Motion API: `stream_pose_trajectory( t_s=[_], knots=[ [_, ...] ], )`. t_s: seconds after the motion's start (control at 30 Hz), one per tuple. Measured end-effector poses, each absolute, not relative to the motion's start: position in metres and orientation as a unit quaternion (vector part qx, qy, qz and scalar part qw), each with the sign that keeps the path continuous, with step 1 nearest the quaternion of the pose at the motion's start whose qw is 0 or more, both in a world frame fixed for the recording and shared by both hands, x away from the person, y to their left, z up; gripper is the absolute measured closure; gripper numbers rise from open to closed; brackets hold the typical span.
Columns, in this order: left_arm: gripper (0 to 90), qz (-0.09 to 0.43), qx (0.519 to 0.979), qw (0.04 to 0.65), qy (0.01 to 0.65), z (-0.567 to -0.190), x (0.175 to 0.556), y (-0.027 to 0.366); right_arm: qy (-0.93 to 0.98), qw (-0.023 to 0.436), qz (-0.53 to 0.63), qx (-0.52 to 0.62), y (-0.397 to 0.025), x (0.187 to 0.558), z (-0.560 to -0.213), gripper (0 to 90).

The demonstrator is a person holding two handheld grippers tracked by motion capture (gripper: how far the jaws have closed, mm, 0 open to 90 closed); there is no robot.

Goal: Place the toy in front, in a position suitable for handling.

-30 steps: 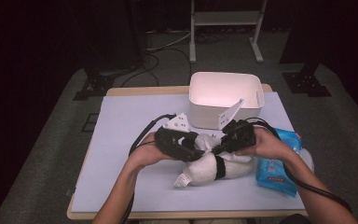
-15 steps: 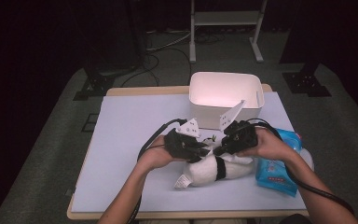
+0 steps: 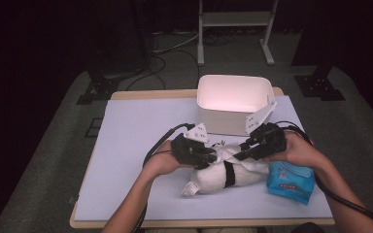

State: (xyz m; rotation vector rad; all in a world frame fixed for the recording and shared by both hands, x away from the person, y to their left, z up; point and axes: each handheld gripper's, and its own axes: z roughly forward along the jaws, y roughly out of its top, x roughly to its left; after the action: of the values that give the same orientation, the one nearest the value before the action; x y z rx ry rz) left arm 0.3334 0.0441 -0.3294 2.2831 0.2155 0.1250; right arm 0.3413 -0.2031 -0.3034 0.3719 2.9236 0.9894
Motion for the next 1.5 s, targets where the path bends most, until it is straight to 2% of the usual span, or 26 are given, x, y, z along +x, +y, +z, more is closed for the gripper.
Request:
stream_pose_trajectory(
  t_s=[0.23,0.37,0.5,0.77,1.07,1.2,1.3,1.5],
  knots=[
    [75.3,0.044,0.904,0.415,0.091,-0.33,0.336,0.046,0.941,0.032,0.315,0.122,-0.219,0.335,-0.303,69.6],
    [74.5,0.046,0.904,0.416,0.091,-0.33,0.336,0.045,0.938,0.024,0.317,0.137,-0.221,0.337,-0.307,82.3],
    [74.2,0.047,0.903,0.418,0.09,-0.33,0.336,0.045,0.931,0.017,0.332,0.151,-0.217,0.342,-0.309,85.0],
    [72.9,0.044,0.901,0.422,0.088,-0.33,0.335,0.045,0.93,0.014,0.34,0.142,-0.189,0.349,-0.312,83.7],
    [72.9,0.043,0.9,0.423,0.091,-0.331,0.336,0.045,0.941,0.007,0.322,0.105,-0.167,0.349,-0.313,72.0],
    [72.3,0.044,0.901,0.421,0.092,-0.33,0.335,0.045,0.943,0.006,0.316,0.105,-0.163,0.348,-0.315,72.3],
    [68.0,0.042,0.902,0.421,0.092,-0.329,0.335,0.046,0.944,0.001,0.313,0.108,-0.162,0.349,-0.318,81.2],
    [54.7,0.037,0.898,0.428,0.097,-0.327,0.334,0.054,0.943,0.002,0.313,0.112,-0.166,0.35,-0.322,84.9]
  ],
)
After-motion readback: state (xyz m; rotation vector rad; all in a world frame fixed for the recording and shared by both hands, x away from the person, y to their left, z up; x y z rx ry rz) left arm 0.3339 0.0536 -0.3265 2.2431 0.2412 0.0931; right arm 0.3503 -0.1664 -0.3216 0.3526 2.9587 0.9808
